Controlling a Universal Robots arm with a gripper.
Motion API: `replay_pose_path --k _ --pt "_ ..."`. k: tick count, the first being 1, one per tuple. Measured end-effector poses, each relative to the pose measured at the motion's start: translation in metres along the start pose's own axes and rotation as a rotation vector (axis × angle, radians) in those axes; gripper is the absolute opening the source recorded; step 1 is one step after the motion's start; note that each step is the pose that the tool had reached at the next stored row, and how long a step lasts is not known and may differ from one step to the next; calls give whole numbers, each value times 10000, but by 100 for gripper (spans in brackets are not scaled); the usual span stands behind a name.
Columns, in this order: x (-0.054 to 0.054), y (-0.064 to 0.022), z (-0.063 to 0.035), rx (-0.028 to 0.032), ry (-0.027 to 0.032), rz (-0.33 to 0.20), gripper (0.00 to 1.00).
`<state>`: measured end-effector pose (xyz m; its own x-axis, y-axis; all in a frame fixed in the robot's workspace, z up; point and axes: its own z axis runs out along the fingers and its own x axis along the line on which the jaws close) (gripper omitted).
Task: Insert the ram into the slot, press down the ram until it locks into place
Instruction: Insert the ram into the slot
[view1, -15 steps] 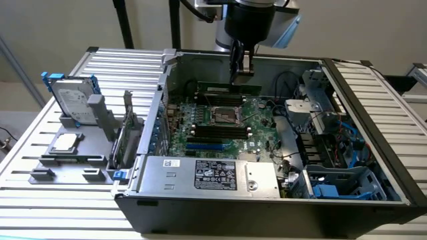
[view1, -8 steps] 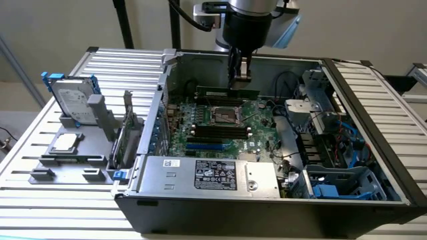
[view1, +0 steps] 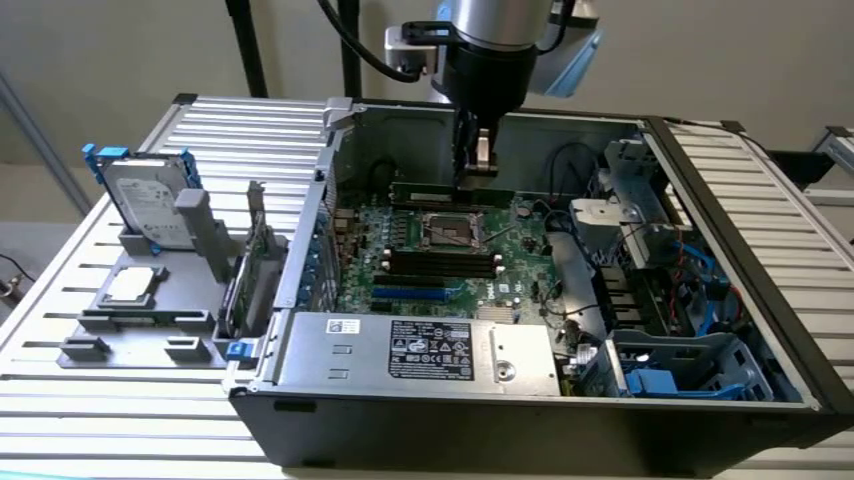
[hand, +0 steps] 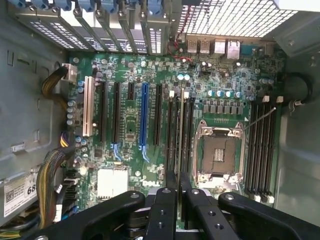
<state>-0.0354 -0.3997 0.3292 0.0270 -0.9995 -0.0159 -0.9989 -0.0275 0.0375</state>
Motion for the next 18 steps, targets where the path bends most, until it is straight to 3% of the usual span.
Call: replay_pose_path --k 18 --pt "-10 -12 327 1 0 1 14"
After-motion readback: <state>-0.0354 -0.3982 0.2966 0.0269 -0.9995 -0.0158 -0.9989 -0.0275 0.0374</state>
